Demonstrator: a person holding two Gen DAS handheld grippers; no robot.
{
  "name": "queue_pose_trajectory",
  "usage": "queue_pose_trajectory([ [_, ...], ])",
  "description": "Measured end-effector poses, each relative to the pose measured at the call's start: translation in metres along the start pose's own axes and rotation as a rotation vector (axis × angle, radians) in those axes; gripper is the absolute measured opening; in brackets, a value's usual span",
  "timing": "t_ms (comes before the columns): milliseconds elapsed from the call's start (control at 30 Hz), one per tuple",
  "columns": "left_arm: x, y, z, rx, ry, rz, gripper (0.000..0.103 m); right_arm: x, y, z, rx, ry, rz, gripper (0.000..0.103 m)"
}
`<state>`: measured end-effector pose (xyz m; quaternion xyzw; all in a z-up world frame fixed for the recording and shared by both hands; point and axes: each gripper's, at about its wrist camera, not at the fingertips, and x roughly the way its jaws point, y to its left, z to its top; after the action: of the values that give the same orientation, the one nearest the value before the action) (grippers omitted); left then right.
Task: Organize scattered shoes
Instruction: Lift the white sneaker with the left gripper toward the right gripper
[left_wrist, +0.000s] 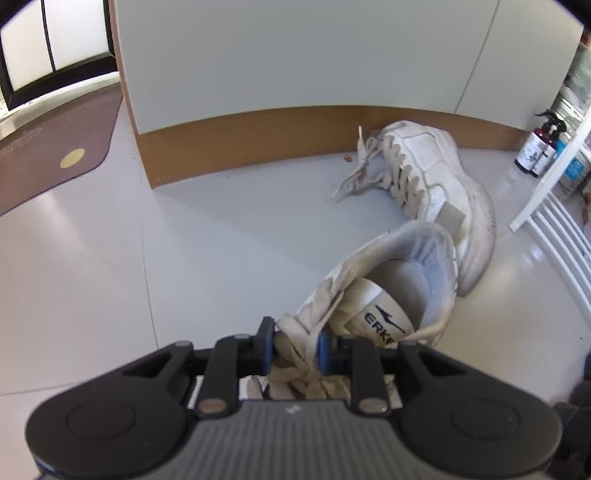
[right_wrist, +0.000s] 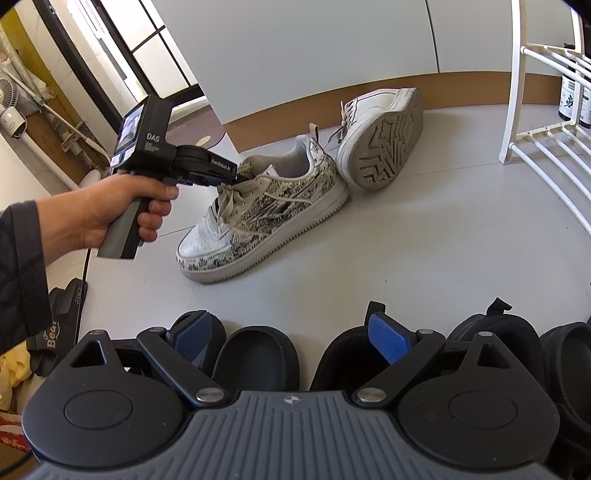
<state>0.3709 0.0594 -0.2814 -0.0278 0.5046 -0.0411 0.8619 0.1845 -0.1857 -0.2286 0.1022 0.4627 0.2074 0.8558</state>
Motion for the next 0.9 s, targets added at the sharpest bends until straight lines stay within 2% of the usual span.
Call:
queue_pose_trajectory([
  [33,-0.003,-0.001,0.0,-0.022,0.013,0.019,0.041,0.0,0.001,0.001,0.006,-0.004,0.0,0.095],
  [67,-0.006,-0.001,0.0,-0.027,0.015,0.024,0.052,0.001,0.003,0.002,0.013,-0.009,0.001,0.095],
  [100,-0.011,-0.003,0.0,-0.025,0.013,0.016,0.056,0.001,0.005,0.003,0.017,-0.014,0.001,0.095],
  [300,-0.045,-0.002,-0.005,-0.066,0.017,-0.015,0.062,-0.001,0.017,0.016,0.033,-0.052,0.004,0.095],
  [367,-0.057,0.004,-0.008,-0.094,0.02,-0.032,0.067,-0.001,0.024,0.025,0.029,-0.068,-0.001,0.095],
  [567,-0.088,0.023,-0.019,-0.154,-0.01,-0.047,0.067,0.003,0.039,0.043,0.003,-0.077,-0.017,0.095],
  [733,-0.104,0.04,-0.033,-0.173,-0.039,-0.029,0.068,0.029,0.049,0.057,-0.018,-0.032,-0.027,0.087],
  [800,-0.109,0.043,-0.041,-0.149,-0.067,-0.013,0.078,0.039,0.049,0.06,-0.003,-0.016,-0.02,0.085],
  [867,-0.11,0.05,-0.051,-0.178,-0.087,-0.024,0.078,0.053,0.049,0.065,0.017,0.005,-0.021,0.085],
  [900,-0.108,0.056,-0.059,-0.225,-0.094,-0.032,0.078,0.057,0.05,0.065,0.019,0.006,-0.024,0.085],
])
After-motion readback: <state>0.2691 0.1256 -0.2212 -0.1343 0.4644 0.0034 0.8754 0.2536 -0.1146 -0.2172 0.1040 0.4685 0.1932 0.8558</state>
